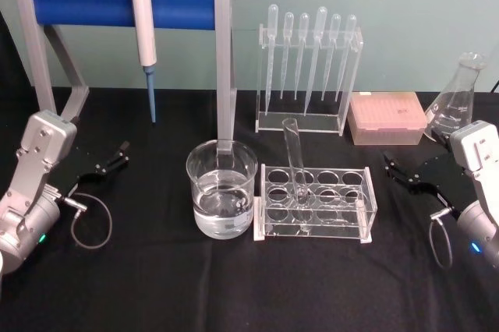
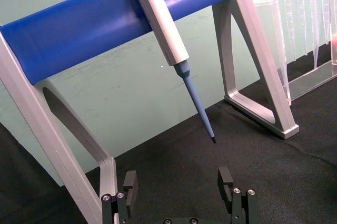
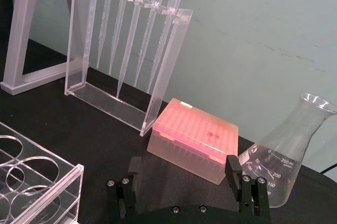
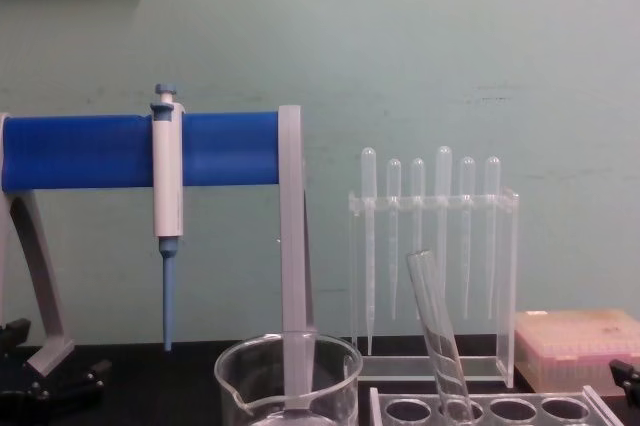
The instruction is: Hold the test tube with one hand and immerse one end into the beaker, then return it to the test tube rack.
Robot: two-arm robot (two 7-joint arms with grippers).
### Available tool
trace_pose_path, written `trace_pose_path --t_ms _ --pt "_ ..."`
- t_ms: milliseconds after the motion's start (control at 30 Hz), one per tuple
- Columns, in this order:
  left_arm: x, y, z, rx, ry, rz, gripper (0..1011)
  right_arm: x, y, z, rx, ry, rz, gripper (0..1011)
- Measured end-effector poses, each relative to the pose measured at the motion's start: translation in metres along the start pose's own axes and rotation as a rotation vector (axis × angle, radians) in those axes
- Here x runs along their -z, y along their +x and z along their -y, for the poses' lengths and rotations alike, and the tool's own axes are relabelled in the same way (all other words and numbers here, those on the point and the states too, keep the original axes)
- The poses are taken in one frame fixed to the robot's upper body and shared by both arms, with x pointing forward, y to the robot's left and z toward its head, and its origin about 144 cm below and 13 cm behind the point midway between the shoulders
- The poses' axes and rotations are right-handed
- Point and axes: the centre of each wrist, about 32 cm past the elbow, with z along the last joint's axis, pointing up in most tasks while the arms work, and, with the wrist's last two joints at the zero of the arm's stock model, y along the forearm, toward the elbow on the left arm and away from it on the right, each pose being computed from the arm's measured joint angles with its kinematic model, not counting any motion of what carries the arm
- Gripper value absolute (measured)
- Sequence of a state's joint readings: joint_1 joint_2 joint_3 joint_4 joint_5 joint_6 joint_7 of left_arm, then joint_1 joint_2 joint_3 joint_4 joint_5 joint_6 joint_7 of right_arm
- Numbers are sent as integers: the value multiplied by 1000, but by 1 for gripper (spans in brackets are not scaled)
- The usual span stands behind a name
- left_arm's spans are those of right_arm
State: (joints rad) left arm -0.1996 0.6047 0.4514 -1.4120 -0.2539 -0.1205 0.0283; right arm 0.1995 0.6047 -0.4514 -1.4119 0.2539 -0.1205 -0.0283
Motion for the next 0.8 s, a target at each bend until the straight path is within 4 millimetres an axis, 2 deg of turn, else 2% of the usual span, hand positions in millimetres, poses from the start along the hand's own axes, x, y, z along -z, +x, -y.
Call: trace_pose_path --t_ms 800 --pt "0 0 0 0 0 0 1000 0 0 0 0 0 0 1002"
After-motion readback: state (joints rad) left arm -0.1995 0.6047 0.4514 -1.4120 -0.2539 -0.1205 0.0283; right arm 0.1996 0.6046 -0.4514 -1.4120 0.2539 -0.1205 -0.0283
